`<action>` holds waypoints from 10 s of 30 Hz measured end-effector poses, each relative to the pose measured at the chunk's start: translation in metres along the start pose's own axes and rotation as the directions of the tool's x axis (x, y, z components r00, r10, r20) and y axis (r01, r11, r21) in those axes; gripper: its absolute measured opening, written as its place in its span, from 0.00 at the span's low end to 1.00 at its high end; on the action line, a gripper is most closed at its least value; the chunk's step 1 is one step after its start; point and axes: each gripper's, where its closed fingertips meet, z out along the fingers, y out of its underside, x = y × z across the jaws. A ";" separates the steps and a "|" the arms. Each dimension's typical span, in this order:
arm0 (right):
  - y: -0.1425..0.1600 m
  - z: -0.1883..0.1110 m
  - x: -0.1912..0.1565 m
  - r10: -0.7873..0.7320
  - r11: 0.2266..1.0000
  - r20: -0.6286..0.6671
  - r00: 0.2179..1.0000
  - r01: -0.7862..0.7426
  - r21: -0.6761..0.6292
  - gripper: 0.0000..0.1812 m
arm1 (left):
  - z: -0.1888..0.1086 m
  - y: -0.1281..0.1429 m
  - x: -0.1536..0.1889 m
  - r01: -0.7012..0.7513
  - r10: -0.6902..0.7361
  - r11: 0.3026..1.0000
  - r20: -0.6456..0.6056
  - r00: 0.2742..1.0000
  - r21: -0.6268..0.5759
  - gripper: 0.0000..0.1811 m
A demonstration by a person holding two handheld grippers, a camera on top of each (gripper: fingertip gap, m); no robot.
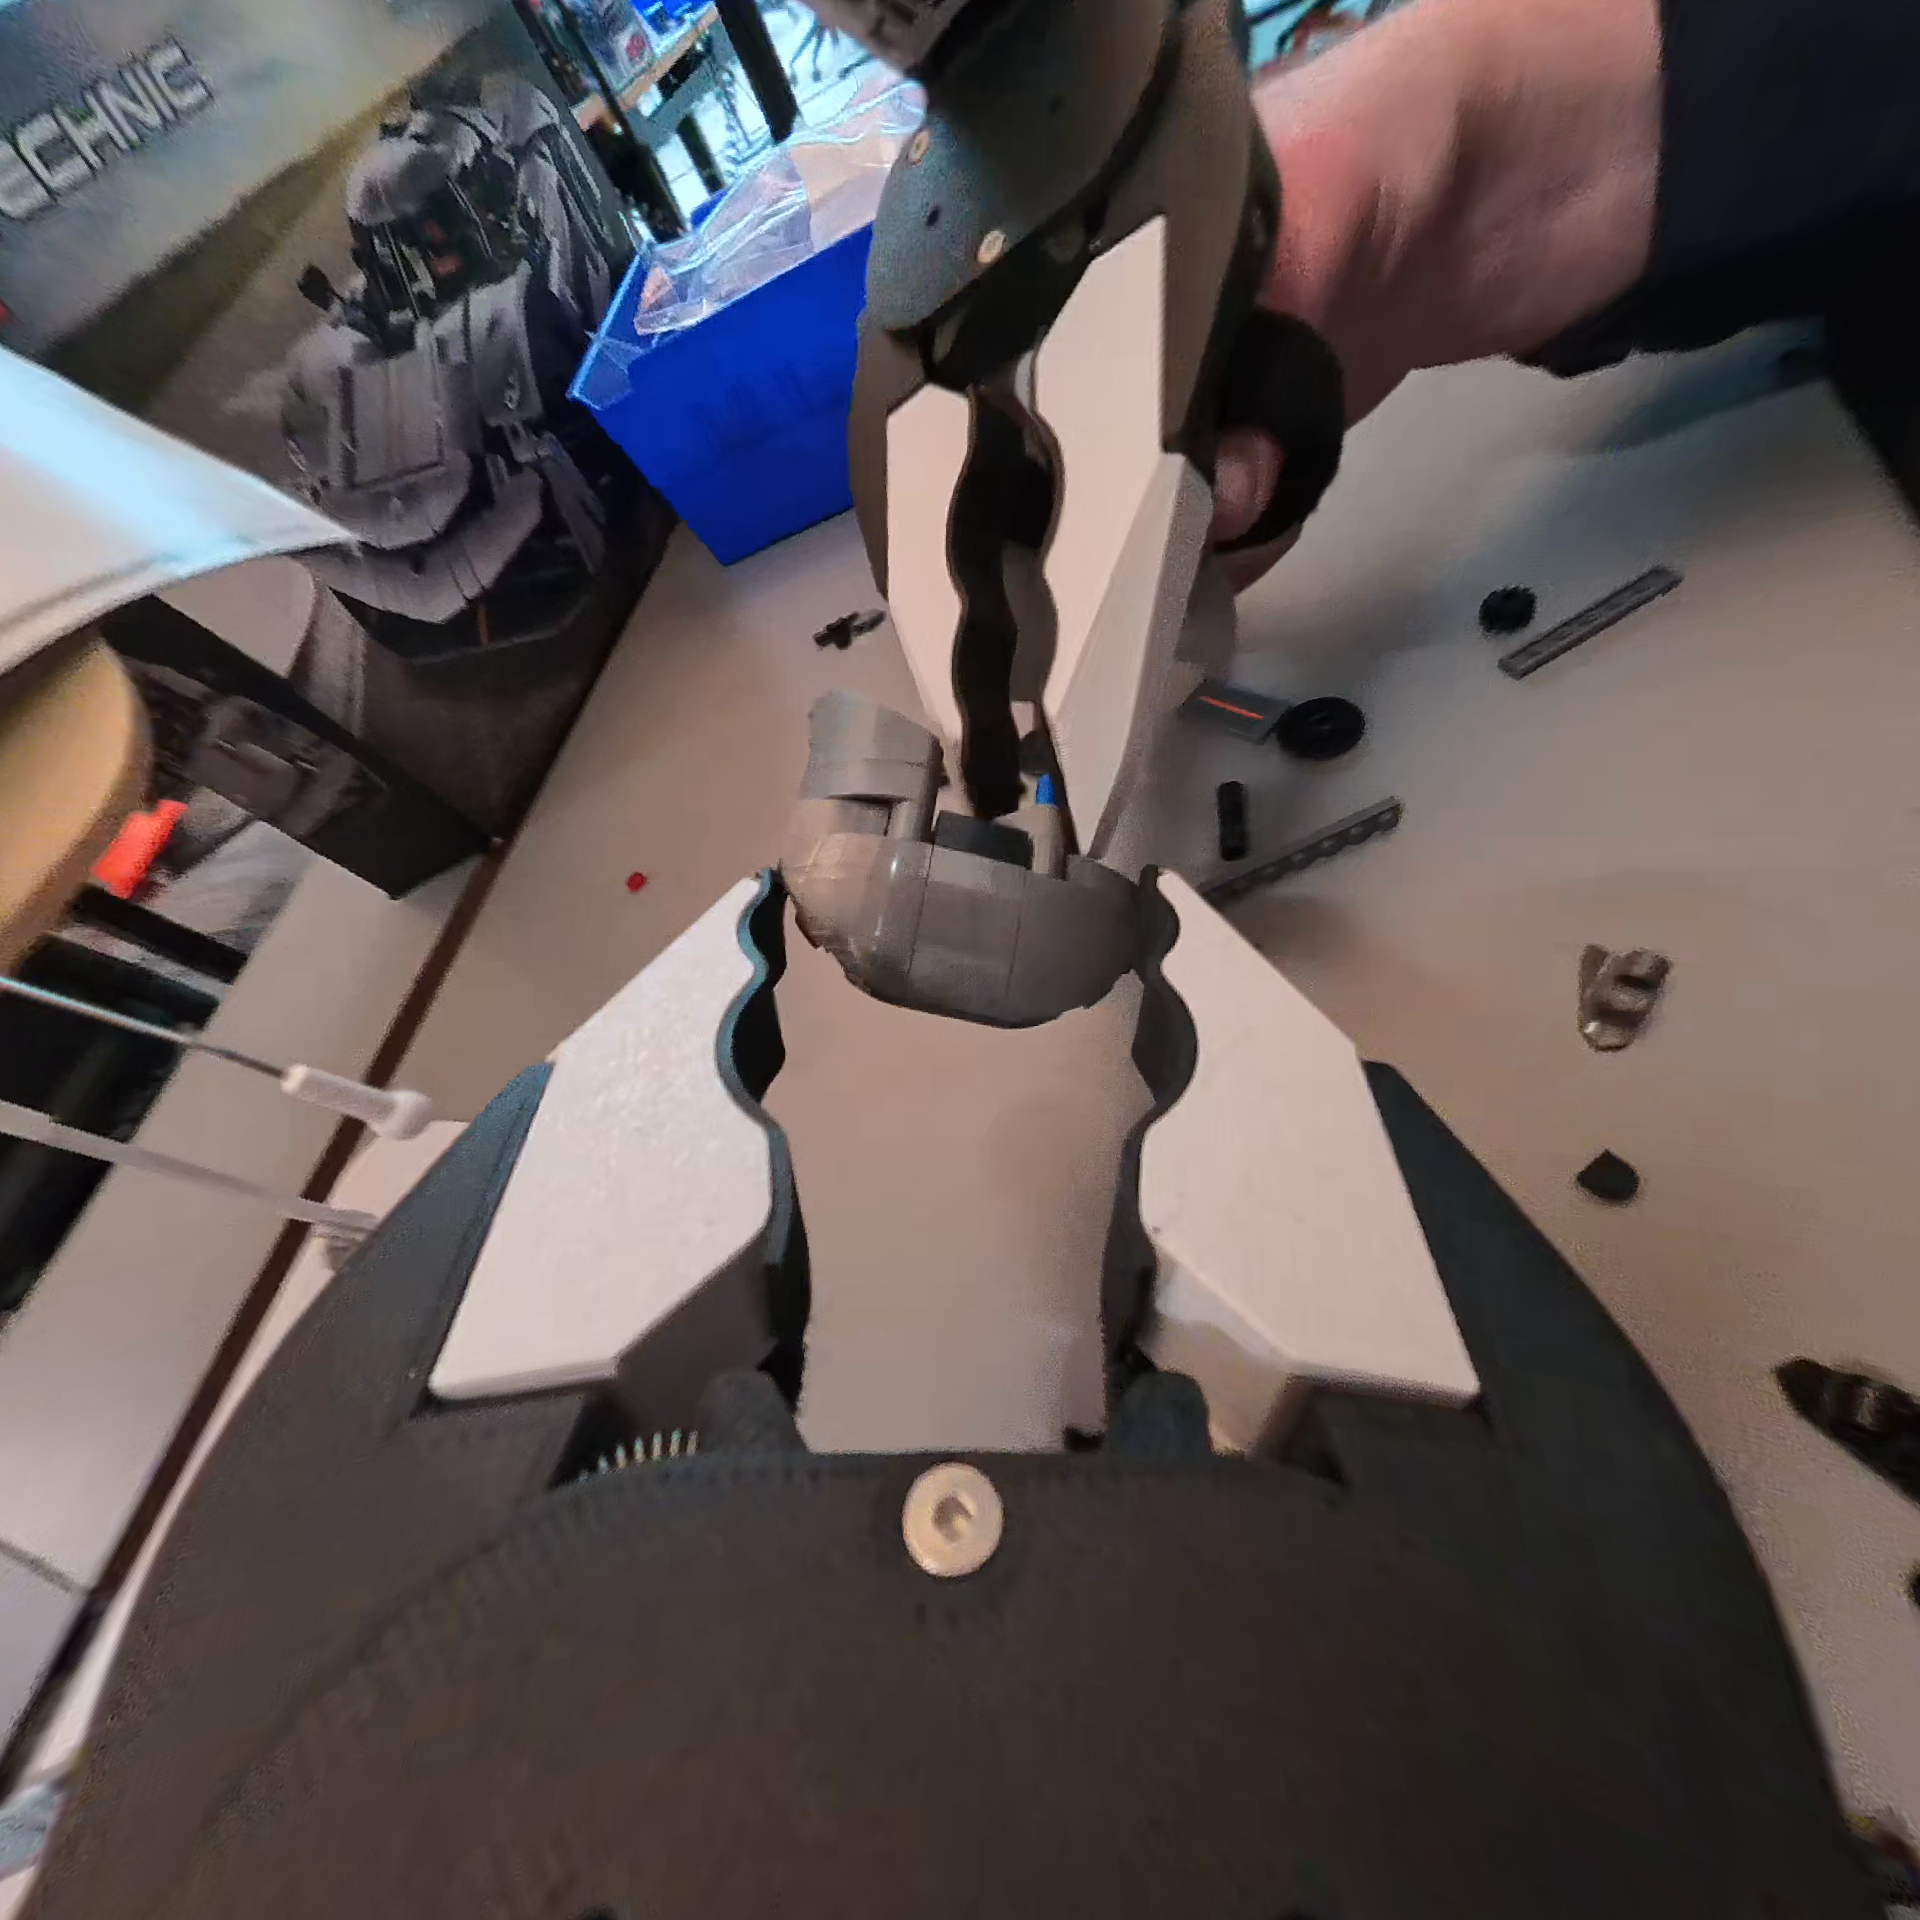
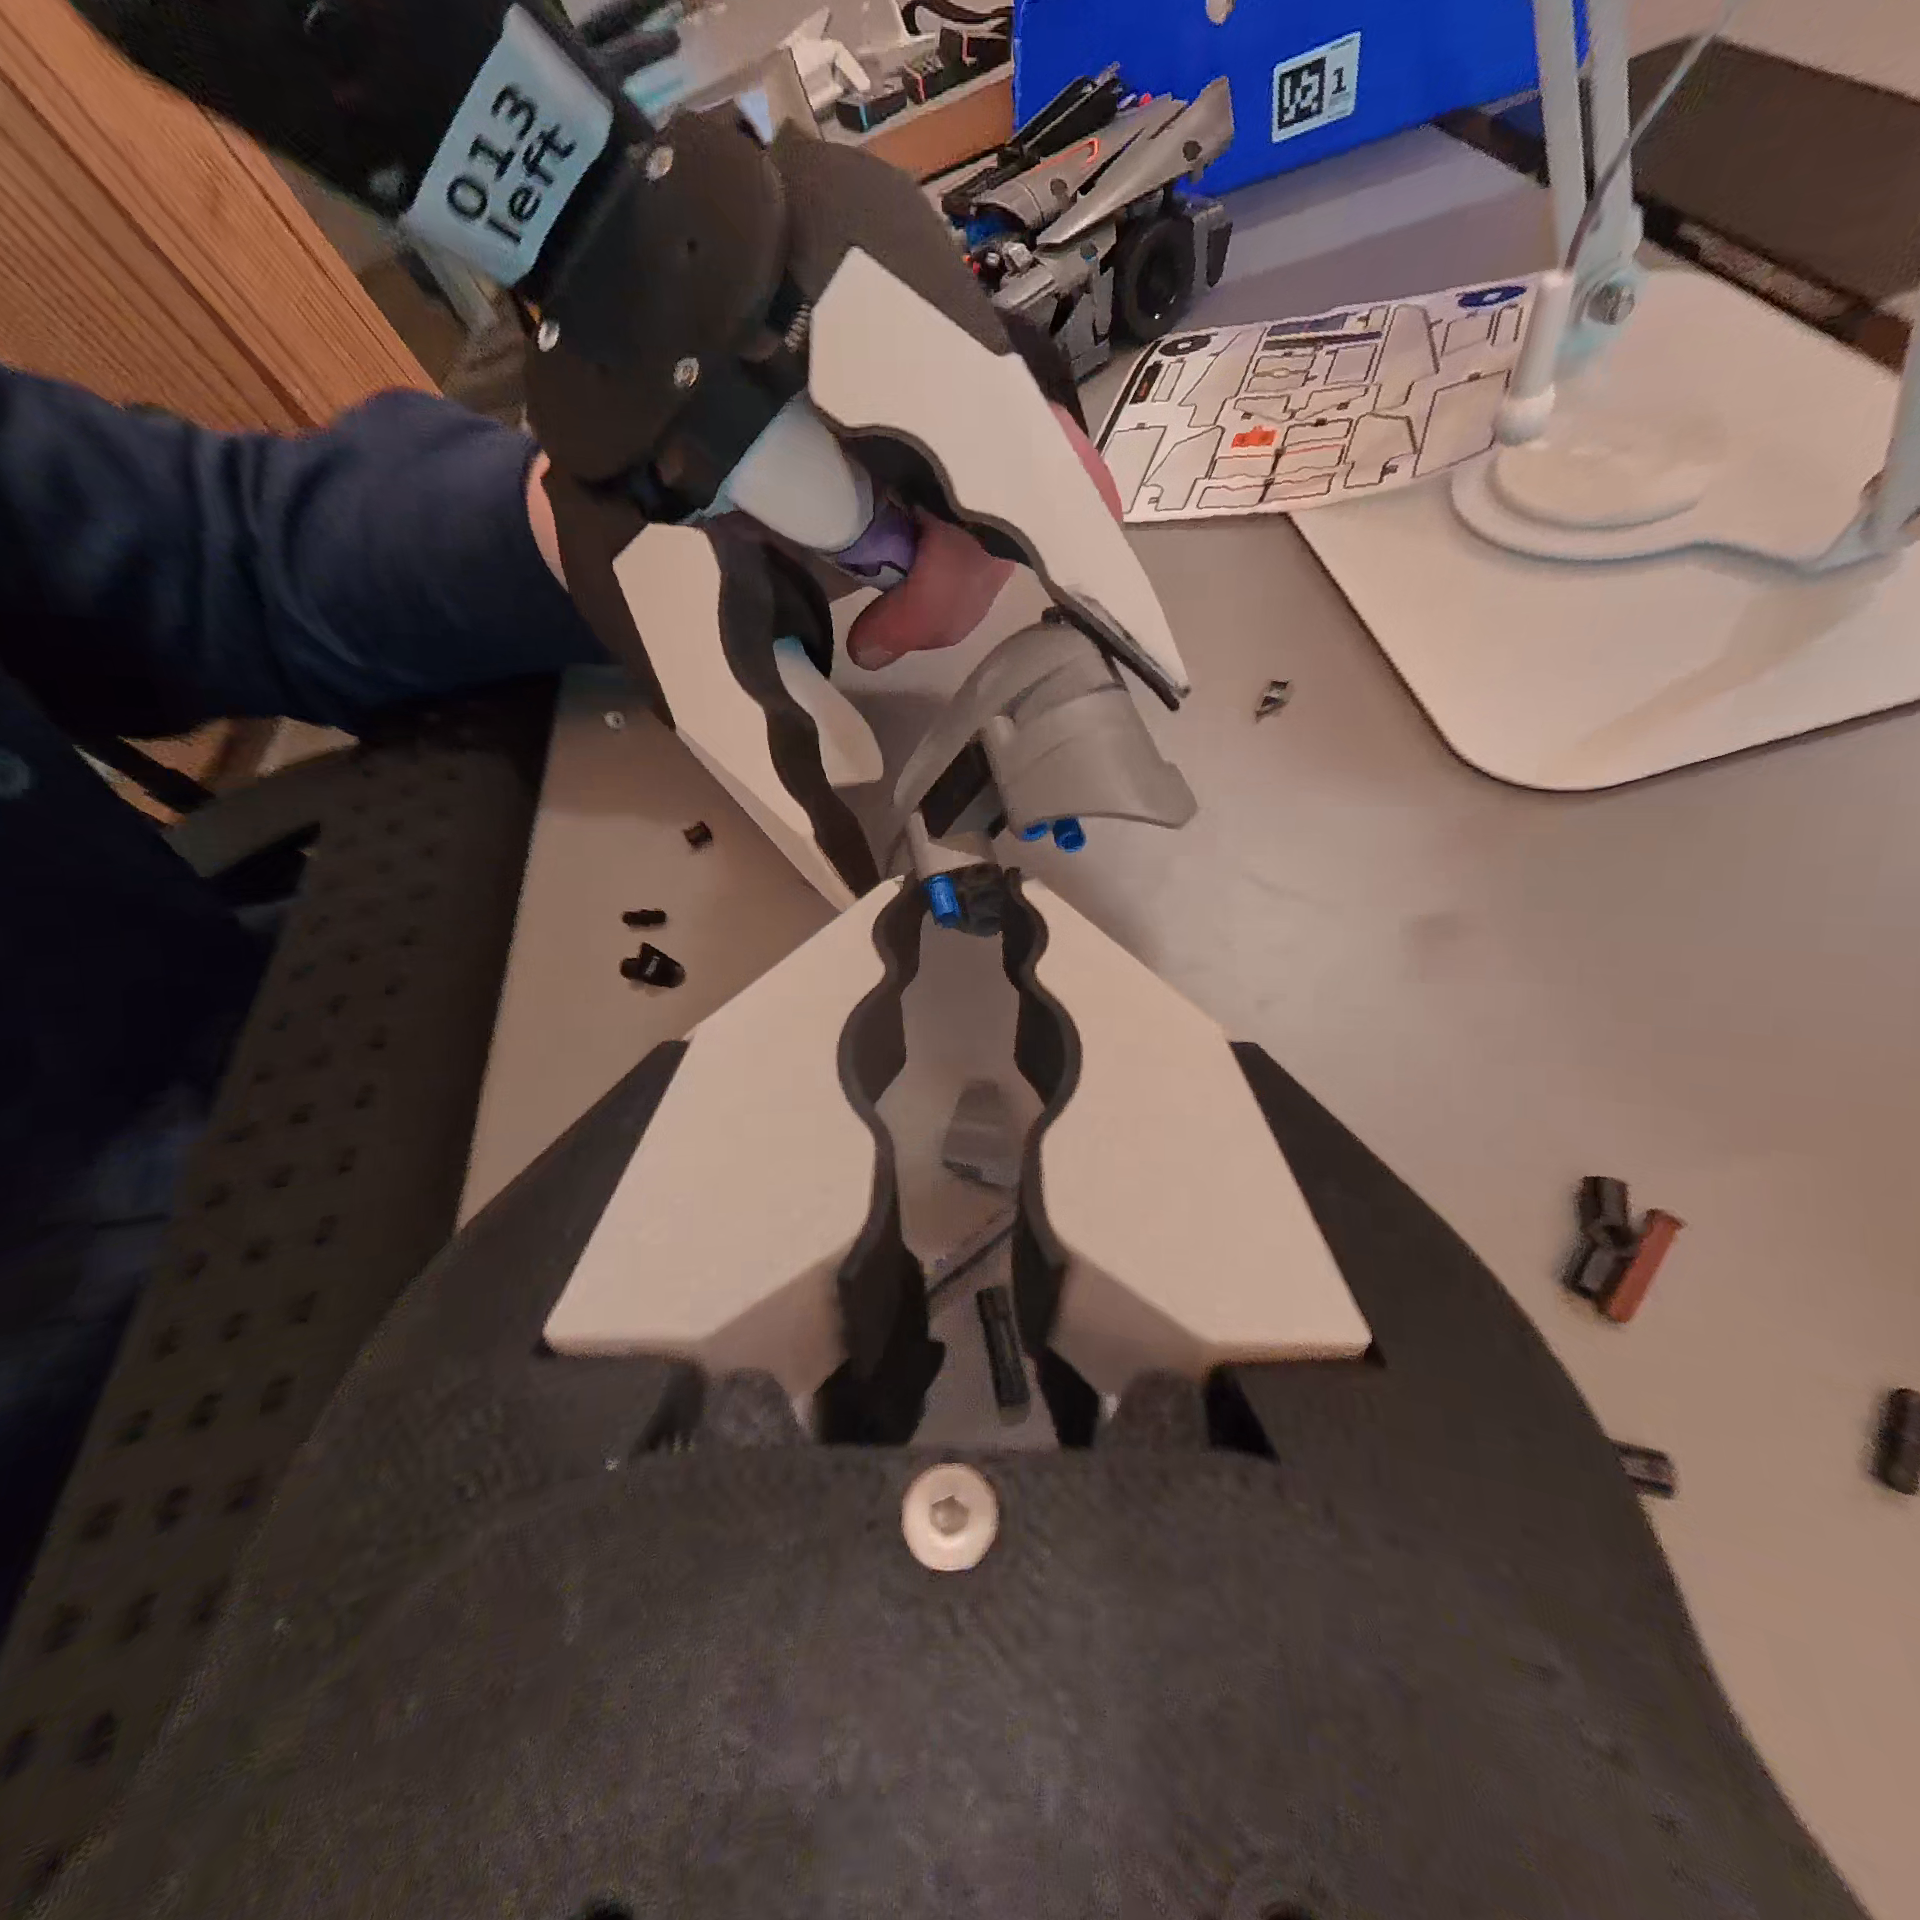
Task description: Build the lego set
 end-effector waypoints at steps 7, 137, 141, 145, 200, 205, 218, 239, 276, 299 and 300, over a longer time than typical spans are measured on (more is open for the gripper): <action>0.004 0.000 0.000 0.204 0.979 0.091 0.975 -0.206 0.007 0.07 | 0.001 0.000 -0.002 -0.200 0.206 0.977 0.105 0.973 -0.067 0.36; 0.012 0.000 0.015 0.086 0.996 -0.009 0.996 -0.086 -0.024 0.04 | 0.009 0.059 0.026 0.129 -0.187 0.957 -0.215 0.958 -0.258 0.07; 0.021 0.004 0.020 0.077 0.994 -0.038 0.996 -0.080 -0.073 0.04 | 0.003 0.064 0.029 0.128 -0.202 0.948 -0.239 0.950 -0.290 0.07; 0.024 0.004 0.021 0.061 0.993 -0.056 0.997 -0.066 -0.094 0.03 | 0.000 0.063 0.027 0.138 -0.218 0.941 -0.240 0.946 -0.309 0.07; 0.055 0.014 0.038 -0.196 0.940 -0.189 0.962 0.130 -0.316 0.18 | 0.020 0.068 0.043 -0.034 -0.056 0.915 -0.210 0.976 -0.401 0.18; 0.056 0.016 0.040 -0.180 0.943 -0.189 0.965 0.115 -0.311 0.21 | 0.020 0.064 0.042 -0.245 0.177 0.887 -0.202 0.963 -0.392 0.18; 0.044 0.009 0.034 -0.175 0.958 -0.163 0.971 0.130 -0.254 0.14 | 0.018 0.064 0.036 -0.403 0.362 0.833 -0.178 0.915 -0.379 0.18; 0.036 0.010 0.011 -0.243 0.949 -0.090 0.966 0.218 -0.226 0.03 | 0.017 0.061 0.027 -0.298 0.268 0.888 -0.133 0.954 -0.351 0.19; 0.050 0.022 0.004 -0.303 0.910 -0.064 0.951 0.268 -0.317 0.13 | 0.015 0.060 0.029 0.012 -0.063 0.965 -0.188 0.980 -0.261 0.15; 0.052 0.017 0.010 -0.279 0.926 -0.057 0.959 0.253 -0.280 0.06 | 0.017 0.059 0.029 0.075 -0.127 0.966 -0.203 0.971 -0.246 0.14; 0.052 0.017 0.011 -0.280 0.926 -0.059 0.958 0.253 -0.282 0.06 | 0.017 0.059 0.030 0.065 -0.117 0.967 -0.205 0.972 -0.246 0.13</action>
